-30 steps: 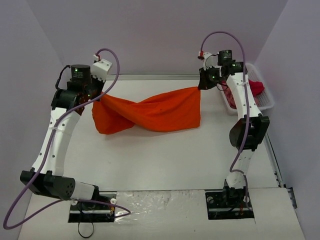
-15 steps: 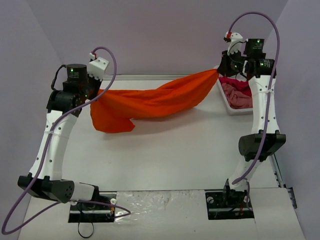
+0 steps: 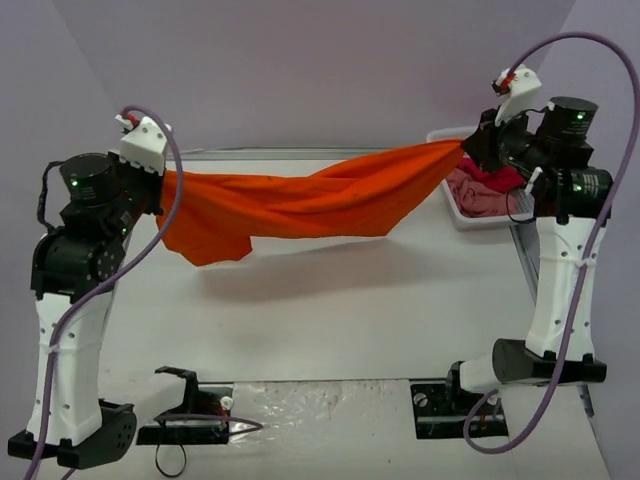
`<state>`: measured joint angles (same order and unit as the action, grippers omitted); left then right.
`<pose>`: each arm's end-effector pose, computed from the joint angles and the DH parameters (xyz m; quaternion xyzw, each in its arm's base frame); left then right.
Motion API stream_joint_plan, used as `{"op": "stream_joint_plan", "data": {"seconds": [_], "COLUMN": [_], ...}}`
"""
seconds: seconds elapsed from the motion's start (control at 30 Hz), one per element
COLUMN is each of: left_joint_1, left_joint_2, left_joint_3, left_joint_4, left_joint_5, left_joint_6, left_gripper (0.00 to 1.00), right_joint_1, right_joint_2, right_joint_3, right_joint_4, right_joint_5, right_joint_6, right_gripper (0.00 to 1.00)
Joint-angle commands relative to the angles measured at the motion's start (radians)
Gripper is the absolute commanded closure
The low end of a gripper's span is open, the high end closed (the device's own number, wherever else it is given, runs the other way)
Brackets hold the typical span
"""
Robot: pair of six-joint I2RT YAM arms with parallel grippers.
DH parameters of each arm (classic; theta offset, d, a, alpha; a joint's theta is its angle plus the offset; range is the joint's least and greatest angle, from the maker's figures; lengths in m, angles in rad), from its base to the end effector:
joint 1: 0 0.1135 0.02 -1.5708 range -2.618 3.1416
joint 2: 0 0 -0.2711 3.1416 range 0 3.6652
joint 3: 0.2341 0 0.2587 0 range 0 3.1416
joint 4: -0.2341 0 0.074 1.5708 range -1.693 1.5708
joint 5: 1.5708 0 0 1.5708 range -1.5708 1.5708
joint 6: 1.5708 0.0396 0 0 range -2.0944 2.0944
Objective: Fold and stack the t-shirts
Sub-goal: Flatten out the tshirt
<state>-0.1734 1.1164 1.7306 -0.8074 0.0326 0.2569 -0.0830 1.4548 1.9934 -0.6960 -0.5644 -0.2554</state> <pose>0.1806 -0.0329 0.5293 0.1749 0.7519 0.0140 0.6355 0.2808 -0.0021 0.5465 -0.2430 0.7121 0.1037 0.6504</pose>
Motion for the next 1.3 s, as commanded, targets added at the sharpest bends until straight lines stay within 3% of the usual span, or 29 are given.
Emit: {"op": "stream_joint_plan", "data": {"seconds": [0.0, 0.2, 0.53, 0.73, 0.83, 0.9, 0.93, 0.97, 1.0, 1.03, 1.07, 1.27], "left_joint_1": [0.037, 0.046, 0.046, 0.045, 0.045, 0.041, 0.041, 0.041, 0.038, 0.037, 0.034, 0.028], "left_joint_2": [-0.112, -0.149, -0.049, 0.138, 0.265, 0.367, 0.4, 0.458, 0.486, 0.534, 0.557, 0.568], "left_joint_3": [0.061, 0.023, -0.287, -0.385, -0.359, -0.335, -0.309, -0.298, -0.289, -0.27, -0.264, -0.285], "left_joint_4": [0.013, 0.039, 0.255, 0.424, 0.487, 0.52, 0.53, 0.536, 0.548, 0.551, 0.557, 0.588], "left_joint_5": [0.026, 0.053, -0.016, -0.048, -0.079, -0.106, -0.117, -0.112, -0.114, -0.122, -0.135, -0.171], "left_joint_6": [-0.03, -0.024, 0.034, 0.042, 0.044, 0.042, 0.041, 0.045, 0.048, 0.053, 0.056, 0.065], "left_gripper": [0.97, 0.98, 0.98, 0.98, 0.98, 0.98, 0.79, 0.58, 0.36, 0.08, 0.06, 0.06], "right_joint_1": [-0.006, -0.006, -0.006, -0.003, 0.018, 0.031, 0.044, 0.049, 0.052, 0.057, 0.058, 0.065], "right_joint_2": [-0.134, -0.153, 0.142, 0.398, 0.522, 0.602, 0.624, 0.647, 0.668, 0.702, 0.71, 0.662], "right_joint_3": [-0.005, 0.018, -0.139, -0.072, 0.022, 0.074, 0.115, 0.134, 0.151, 0.172, 0.17, 0.095], "right_joint_4": [0.072, 0.084, 0.191, 0.233, 0.237, 0.237, 0.24, 0.243, 0.243, 0.242, 0.243, 0.257], "right_joint_5": [-0.011, 0.03, 0.116, 0.159, 0.211, 0.248, 0.27, 0.287, 0.313, 0.326, 0.334, 0.337], "right_joint_6": [0.039, 0.053, -0.001, -0.016, -0.016, -0.015, -0.013, -0.01, -0.005, 0.008, 0.008, 0.021], "right_gripper": [1.0, 1.0, 1.0, 1.0, 1.0, 0.94, 0.9, 0.68, 0.61, 0.56, 0.47, 0.44]}}
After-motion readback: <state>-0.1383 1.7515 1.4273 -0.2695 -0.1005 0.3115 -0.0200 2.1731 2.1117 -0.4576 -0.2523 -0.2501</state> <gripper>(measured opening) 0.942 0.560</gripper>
